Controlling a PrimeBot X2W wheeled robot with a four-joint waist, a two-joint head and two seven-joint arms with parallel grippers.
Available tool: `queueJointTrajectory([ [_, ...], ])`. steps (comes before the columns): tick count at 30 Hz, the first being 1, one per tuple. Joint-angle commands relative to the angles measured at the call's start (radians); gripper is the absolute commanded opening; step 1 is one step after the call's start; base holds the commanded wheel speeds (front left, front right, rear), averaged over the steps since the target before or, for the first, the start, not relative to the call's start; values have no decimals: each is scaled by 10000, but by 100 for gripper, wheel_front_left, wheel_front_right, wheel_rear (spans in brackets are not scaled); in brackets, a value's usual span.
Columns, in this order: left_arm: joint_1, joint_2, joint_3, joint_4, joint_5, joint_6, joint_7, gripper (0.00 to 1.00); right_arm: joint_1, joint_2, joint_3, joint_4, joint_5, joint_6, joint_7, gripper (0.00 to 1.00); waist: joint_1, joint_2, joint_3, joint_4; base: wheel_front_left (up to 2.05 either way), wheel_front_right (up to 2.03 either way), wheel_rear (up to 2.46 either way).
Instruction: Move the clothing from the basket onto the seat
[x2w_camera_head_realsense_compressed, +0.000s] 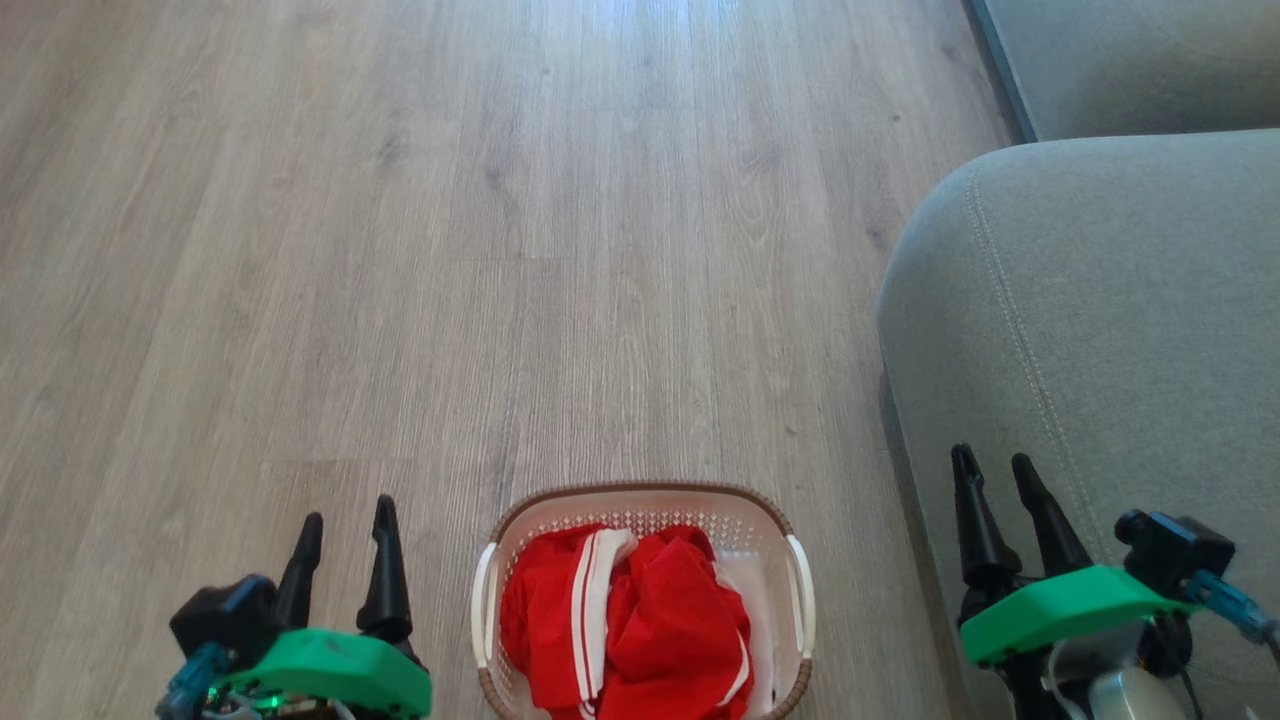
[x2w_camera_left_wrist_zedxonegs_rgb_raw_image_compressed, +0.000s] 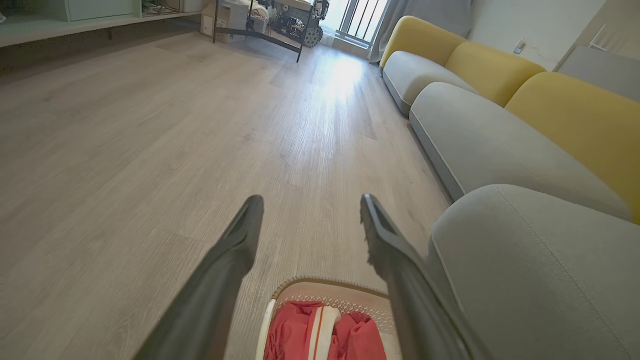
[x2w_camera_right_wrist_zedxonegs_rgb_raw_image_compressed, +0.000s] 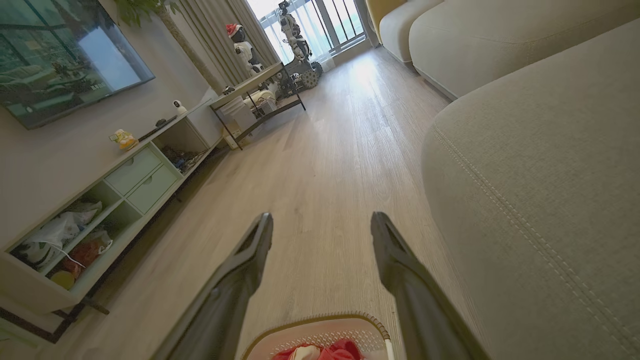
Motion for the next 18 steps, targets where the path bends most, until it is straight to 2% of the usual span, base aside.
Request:
queueJointTrajectory([
  [1,-189,142,193,-387,421,99,-178,100,-290,-116,253,-441,-398,-1,-188,100,0,0,7,7,0,0,0],
  [18,-82,157,-40,-383,2403,324,-674,100,-308,-128,504,-626,-2380,-2,-688,100,0,0,41,30,0,0,0],
])
